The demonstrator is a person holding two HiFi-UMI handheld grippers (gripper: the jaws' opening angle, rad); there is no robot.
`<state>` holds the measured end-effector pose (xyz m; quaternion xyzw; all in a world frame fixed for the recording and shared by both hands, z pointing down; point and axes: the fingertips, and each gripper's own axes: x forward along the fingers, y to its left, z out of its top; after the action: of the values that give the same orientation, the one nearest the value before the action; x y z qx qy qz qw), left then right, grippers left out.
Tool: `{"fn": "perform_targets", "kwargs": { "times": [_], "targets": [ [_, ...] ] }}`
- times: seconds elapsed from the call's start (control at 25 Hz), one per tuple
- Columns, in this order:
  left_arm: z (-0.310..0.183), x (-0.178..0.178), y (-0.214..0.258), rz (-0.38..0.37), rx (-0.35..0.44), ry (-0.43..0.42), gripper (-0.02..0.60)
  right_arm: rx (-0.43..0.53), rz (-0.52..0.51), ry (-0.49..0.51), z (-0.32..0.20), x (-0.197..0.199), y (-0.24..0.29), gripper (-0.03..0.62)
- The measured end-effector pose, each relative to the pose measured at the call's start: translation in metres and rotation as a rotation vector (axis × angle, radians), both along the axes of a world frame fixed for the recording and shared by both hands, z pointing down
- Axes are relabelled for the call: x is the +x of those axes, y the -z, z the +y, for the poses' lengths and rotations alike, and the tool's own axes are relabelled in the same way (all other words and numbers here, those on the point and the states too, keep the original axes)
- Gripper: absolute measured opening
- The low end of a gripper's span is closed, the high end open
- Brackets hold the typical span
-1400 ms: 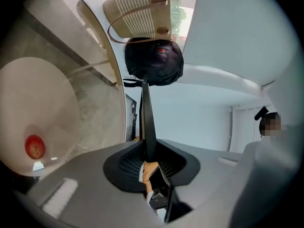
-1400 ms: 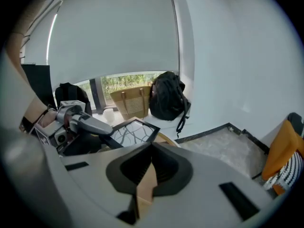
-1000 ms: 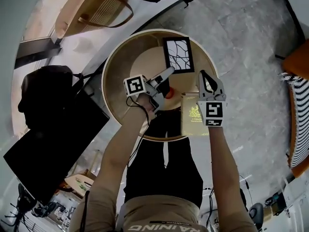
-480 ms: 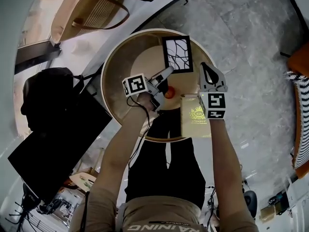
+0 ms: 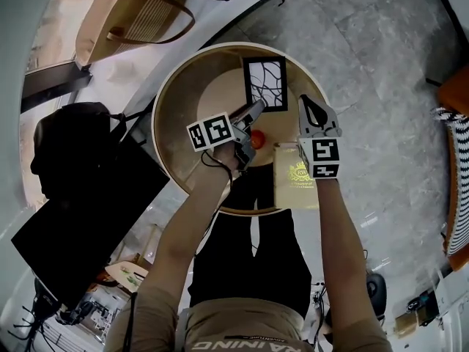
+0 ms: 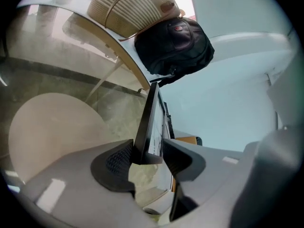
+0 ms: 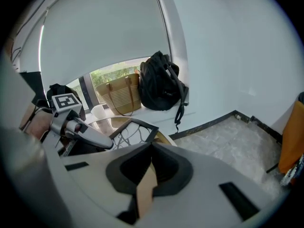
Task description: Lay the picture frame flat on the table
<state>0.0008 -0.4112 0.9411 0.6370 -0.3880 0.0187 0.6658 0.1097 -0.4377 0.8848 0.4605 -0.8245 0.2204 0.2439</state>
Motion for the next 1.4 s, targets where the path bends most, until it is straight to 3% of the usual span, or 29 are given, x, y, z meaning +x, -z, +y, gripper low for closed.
{"fn": "perform_targets", "kwargs": {
  "times": [0.08, 0.28, 0.52, 0.76, 0.92, 1.24, 1.4],
  "targets": [
    [-0.001, 0.0, 0.003, -0.066, 0.034, -0.024, 0.198, 0.0, 0.0, 0.004, 0.001, -0.001, 0.0, 0.006],
    [-0.004, -0.012, 0.009, -0.372, 0.169, -0.154, 0.216, -0.003, -0.005, 0.018, 0.005, -0.006, 0.0, 0.006],
    [-0.002, -0.014, 0.007, -0.569, 0.217, -0.3, 0.235, 0.002, -0.015, 0.044, 0.009, -0.014, 0.004, 0.006],
    [-0.005, -0.013, 0.024, -0.566, 0.274, -0.281, 0.236, 0.017, -0.011, 0.04, 0.012, -0.011, 0.015, 0.006],
    [-0.006, -0.011, 0.054, -0.601, 0.364, -0.297, 0.235, 0.025, -0.007, 0.045, 0.018, -0.011, 0.033, 0.006],
    [0.007, -0.001, 0.175, -0.608, 0.642, -0.442, 0.225, 0.081, -0.056, 0.01, 0.028, -0.027, 0.142, 0.006],
    [0.026, -0.003, 0.246, -0.59, 0.739, -0.439, 0.16, 0.116, -0.061, 0.026, 0.048, -0.037, 0.213, 0.006]
  ]
}}
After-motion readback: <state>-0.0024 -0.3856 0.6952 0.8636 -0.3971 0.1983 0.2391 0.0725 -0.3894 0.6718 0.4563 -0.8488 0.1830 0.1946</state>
